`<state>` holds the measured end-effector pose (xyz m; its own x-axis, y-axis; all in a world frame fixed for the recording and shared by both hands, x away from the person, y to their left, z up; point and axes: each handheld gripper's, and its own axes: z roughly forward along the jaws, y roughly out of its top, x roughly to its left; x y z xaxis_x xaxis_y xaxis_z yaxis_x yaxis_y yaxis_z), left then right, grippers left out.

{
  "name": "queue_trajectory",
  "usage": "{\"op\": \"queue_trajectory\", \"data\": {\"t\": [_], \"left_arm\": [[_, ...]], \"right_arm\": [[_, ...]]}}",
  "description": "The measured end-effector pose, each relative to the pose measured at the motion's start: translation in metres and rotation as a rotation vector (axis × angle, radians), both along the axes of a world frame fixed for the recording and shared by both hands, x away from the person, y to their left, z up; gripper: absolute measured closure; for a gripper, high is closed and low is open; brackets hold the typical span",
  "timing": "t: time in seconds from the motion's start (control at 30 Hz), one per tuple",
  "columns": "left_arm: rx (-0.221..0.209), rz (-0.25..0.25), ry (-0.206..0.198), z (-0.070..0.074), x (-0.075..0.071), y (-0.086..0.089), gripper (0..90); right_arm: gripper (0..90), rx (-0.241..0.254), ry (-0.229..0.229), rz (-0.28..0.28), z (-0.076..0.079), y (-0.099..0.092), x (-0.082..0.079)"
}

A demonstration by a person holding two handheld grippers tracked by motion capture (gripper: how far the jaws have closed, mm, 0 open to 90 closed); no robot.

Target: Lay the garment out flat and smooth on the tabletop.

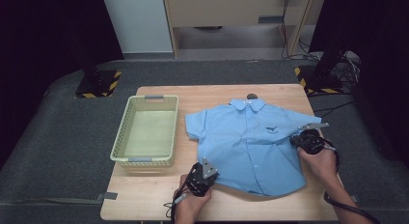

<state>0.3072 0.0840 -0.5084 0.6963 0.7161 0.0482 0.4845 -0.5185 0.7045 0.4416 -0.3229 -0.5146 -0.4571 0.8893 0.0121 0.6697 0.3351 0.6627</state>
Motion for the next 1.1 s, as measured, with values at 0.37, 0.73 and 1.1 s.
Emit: {"op": "queue_trajectory", "data": {"t": [0.37, 0.73, 1.1], "left_arm": [[0.035, -0.016, -0.013, 0.001, -0.011, 0.010, 90.0], [0.067, -0.027, -0.011, -0.005, -0.014, 0.012, 90.0], [0.111, -0.039, -0.005, -0.011, -0.014, 0.011, 90.0]], "right_arm": [[90.0, -0.013, -0.001, 0.006, 0.002, -0.004, -0.007], [76.1, 0.033, -0.028, 0.010, 0.007, -0.013, -0.024], [73.2, -0.045, -0.011, 0.027, 0.008, -0.030, -0.057]]}}
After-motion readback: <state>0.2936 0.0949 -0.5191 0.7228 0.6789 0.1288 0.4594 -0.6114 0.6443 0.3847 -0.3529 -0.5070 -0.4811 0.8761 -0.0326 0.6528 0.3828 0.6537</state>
